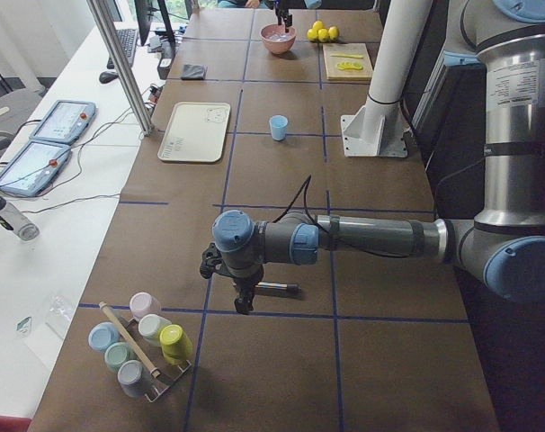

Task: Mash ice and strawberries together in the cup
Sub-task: 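Grasp a third ice cube from the pink bowl with the right gripper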

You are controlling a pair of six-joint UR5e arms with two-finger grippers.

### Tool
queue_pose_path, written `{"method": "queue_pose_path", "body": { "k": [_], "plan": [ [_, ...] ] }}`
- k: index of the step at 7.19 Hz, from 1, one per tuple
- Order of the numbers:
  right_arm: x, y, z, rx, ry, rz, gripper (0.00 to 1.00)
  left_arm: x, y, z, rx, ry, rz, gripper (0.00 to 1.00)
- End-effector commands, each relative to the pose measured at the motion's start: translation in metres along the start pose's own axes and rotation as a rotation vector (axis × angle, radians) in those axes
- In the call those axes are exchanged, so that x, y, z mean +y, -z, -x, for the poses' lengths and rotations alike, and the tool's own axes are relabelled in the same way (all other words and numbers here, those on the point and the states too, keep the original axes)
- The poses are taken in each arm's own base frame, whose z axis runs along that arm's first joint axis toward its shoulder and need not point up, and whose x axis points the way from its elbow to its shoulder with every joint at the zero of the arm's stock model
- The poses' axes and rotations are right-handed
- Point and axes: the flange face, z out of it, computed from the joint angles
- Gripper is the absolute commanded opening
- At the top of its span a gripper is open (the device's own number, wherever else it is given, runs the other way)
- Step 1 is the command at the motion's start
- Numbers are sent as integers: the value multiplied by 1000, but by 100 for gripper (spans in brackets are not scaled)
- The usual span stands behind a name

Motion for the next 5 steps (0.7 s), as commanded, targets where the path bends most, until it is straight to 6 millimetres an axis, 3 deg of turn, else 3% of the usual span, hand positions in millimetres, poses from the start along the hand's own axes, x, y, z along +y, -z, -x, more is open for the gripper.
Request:
{"method": "queue_pose_path", "body": {
  "k": [1, 2, 5],
  "plan": [
    [-5, 0, 2, -3, -12, -3, 88, 0, 0, 0, 0, 0, 0, 100],
    [-20, 1, 5, -3, -1, -11, 86, 0, 0, 0, 0, 0, 0, 100],
    [-30, -18, 27, -17, -30, 19, 80, 0, -1, 1, 1, 0, 1, 100]
  ]
}}
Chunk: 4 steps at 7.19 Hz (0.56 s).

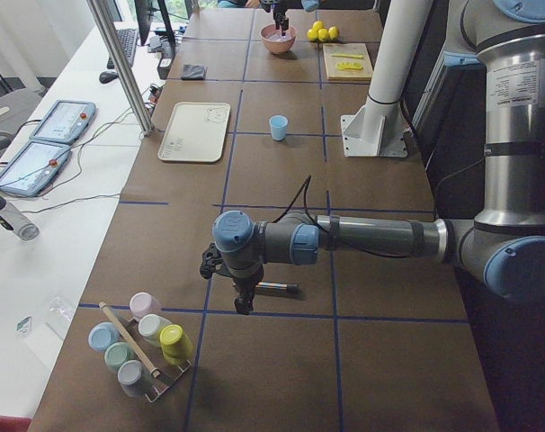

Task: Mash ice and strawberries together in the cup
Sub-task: 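Grasp a third ice cube from the pink bowl with the right gripper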

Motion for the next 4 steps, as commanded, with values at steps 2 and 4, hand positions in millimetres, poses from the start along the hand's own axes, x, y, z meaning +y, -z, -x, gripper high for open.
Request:
{"method": "queue_pose_path", "body": {
  "k": [2, 4],
  "plan": [
    [1, -5, 11, -7, -6, 11, 79, 0, 0, 0, 0, 0, 0, 100],
    [7, -9, 7, -1, -4, 23, 77, 0, 0, 0, 0, -2, 0, 100]
  ]
}}
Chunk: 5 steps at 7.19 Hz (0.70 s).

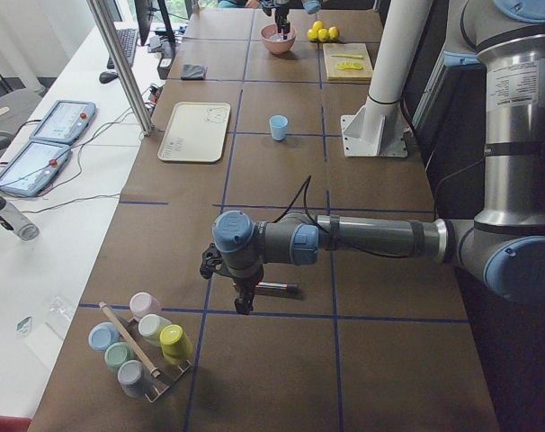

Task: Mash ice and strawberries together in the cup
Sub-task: 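Grasp a third ice cube from the pink bowl with the right gripper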

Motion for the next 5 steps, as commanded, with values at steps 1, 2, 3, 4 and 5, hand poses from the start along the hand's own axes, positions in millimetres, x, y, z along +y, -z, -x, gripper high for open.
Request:
{"method": "queue_pose_path", "body": {
  "k": [1, 2, 3, 4, 5],
  "plan": [
    [4, -4, -4, 8, 0, 12, 76, 0, 0, 0, 1, 1, 0, 100],
    [4, -4, -3, 10, -2, 11, 74, 0, 0, 0, 0, 0, 0, 100],
    [3, -4, -3, 10, -2, 11, 72, 0, 0, 0, 0, 1, 0, 100],
    [3, -5, -3, 13, -4, 16, 71, 0, 0, 0, 0, 1, 0, 100],
    [2, -5, -3, 13, -4, 16, 71, 0, 0, 0, 0, 0, 0, 100]
  ]
}}
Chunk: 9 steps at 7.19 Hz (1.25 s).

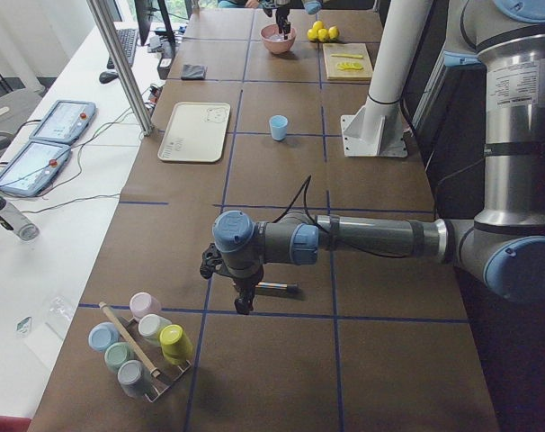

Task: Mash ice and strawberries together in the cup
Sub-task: 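Grasp a third ice cube from the pink bowl with the right gripper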

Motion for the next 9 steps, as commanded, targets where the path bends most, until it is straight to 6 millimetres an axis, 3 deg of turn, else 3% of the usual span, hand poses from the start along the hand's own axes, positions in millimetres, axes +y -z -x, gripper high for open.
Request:
{"method": "queue_pose_path", "body": {
  "k": [1, 5, 6, 7, 9],
  "plan": [
    [-2, -2, 1, 0, 1, 5, 70, 0, 0, 0, 0, -1, 0, 100],
    [-1, -7, -2, 14, 0, 13, 68, 0, 0, 0, 0, -2, 1, 100],
    [-1, -7, -2, 14, -1, 13, 57, 0, 0, 0, 0, -2, 1, 100],
    [-1, -7, -2, 14, 0, 13, 35, 0, 0, -1, 2, -2, 1, 100],
    [4, -9, -3, 15, -2, 22, 19, 0, 0, 0, 0, -2, 1, 100]
  ]
}}
